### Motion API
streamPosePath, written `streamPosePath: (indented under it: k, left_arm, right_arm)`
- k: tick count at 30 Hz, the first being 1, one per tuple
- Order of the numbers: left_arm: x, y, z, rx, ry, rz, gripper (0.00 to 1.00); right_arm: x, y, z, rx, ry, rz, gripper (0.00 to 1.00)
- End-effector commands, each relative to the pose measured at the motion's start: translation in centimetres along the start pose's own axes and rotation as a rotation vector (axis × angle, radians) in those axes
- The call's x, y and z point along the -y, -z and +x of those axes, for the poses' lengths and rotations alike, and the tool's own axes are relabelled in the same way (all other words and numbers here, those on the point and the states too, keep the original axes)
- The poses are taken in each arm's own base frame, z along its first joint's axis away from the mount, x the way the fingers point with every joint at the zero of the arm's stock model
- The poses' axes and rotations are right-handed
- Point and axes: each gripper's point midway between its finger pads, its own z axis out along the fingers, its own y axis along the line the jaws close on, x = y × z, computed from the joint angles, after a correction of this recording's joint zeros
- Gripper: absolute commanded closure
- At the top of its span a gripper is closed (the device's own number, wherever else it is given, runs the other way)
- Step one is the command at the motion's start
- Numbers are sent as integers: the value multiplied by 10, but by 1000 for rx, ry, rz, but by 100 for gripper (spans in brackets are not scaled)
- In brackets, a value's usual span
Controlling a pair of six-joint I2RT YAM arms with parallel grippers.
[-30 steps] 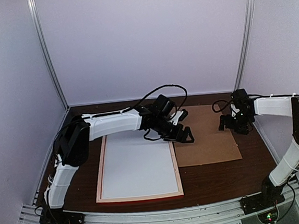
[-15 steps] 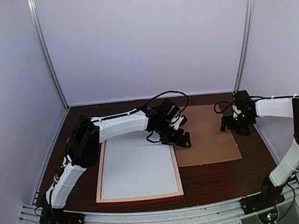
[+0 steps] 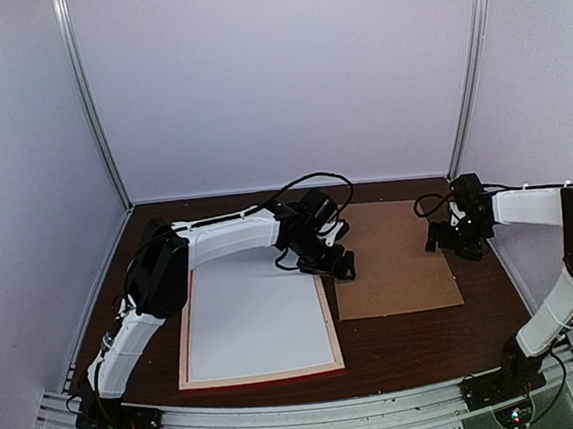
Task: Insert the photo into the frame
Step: Move the frame body to the center of the board, then turn over the backboard.
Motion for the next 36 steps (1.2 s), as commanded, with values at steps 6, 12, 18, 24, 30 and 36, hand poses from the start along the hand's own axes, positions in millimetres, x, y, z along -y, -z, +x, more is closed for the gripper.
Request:
streamPosePath:
  k: [6,12,18,24,30,36]
  left_arm:
    - [-24,0,9,-29,61,-29,16]
    - [-12,-8,1,-16,89,44,16]
    - [-7,-20,2,-26,113,91,17]
    - [-1,-24,0,-21,118,141,20]
    - [5,-27,3,-30,120,182,21]
    - [8,-19,0,-1,107,195,22]
  right_arm:
    - [10,-9,-5,-60,-28,-92,1]
    - [2,-25,-6,-105,-71,-208,3]
    - [-12,-33,2,-148,-99,-313,9]
    - [-24,-36,19,-194,-136,-412,17]
    - [-44,-13,8,-151,-130,-528,24]
    - [-72,26,-9,-112,-115,-694,34]
